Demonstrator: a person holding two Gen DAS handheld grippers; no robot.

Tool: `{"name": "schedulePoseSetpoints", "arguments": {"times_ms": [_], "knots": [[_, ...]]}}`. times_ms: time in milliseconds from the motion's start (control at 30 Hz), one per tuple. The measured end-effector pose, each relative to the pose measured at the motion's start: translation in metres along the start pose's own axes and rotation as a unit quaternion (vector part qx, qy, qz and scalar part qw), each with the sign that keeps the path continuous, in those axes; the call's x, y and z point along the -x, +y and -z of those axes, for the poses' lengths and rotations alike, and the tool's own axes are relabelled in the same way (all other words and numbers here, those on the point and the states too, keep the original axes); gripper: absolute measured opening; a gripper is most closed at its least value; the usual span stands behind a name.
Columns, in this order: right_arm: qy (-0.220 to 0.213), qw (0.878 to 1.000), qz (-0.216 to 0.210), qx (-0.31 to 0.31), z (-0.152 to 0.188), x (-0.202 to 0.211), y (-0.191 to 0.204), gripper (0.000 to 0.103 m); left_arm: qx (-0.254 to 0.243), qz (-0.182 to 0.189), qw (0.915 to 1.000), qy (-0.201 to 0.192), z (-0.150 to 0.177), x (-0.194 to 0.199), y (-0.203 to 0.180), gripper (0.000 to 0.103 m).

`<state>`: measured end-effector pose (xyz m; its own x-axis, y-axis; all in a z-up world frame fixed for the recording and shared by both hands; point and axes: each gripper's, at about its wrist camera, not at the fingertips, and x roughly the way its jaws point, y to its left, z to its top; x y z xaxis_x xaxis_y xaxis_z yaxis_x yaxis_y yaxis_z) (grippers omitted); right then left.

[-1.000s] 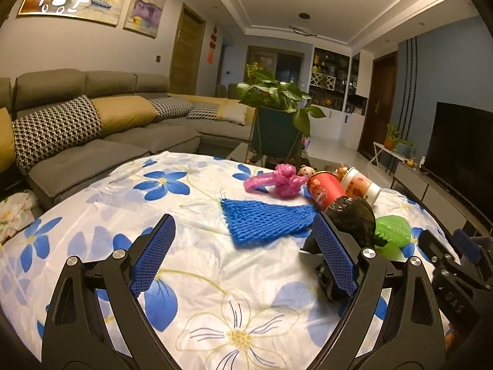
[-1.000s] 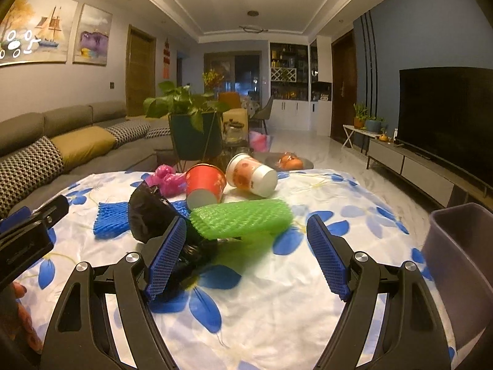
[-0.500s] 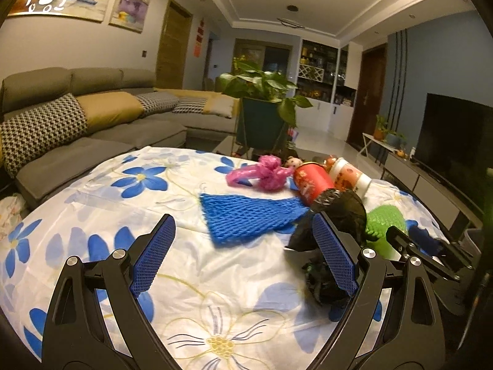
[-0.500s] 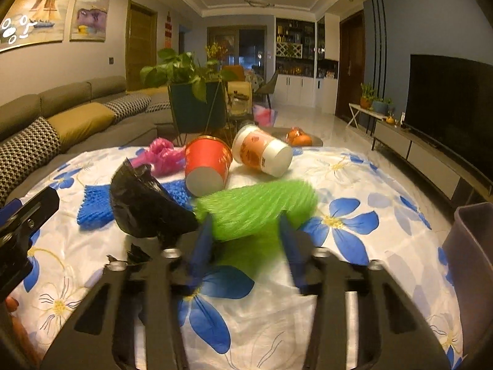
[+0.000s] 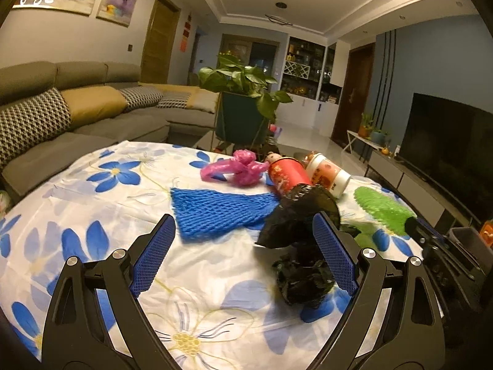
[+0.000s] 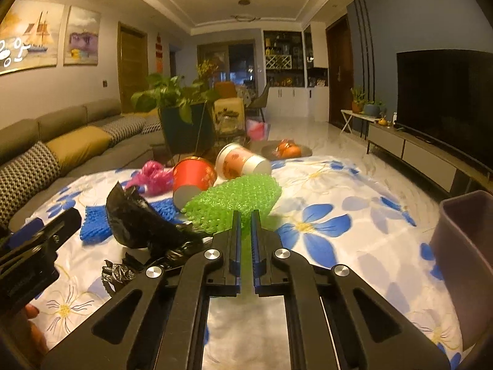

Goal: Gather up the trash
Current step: 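Grasp the green mesh sleeve with the right tool while the left tool grasps the black bag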

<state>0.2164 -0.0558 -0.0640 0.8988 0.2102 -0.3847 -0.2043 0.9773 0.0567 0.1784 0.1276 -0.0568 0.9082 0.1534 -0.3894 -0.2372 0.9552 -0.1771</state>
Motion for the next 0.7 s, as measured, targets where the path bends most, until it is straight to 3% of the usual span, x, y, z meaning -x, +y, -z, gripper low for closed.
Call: {"name": "schedulePoseSetpoints", "arguments": {"times_ms": [367,467,700], "knots": [[-0.031,0.999,0.016,-0.016,0.0,0.031,-0.027,0.007,-0.032,0.046,0.9981,0.027,0.011,-0.013,-0.026,0.089],[-0.034,0.999,0.014,-0.016,-0.002,0.034,-0.029,0.007,-0.041,0.059,0.9965,0.042,0.014,-0.02,-0.029,0.084],[-0.042,0.999,0.015,-0.022,-0.006,0.042,-0.035,0.007,-0.043,0.083,0.9908,0.098,0.021,-0.037,-0.033,0.058]]}}
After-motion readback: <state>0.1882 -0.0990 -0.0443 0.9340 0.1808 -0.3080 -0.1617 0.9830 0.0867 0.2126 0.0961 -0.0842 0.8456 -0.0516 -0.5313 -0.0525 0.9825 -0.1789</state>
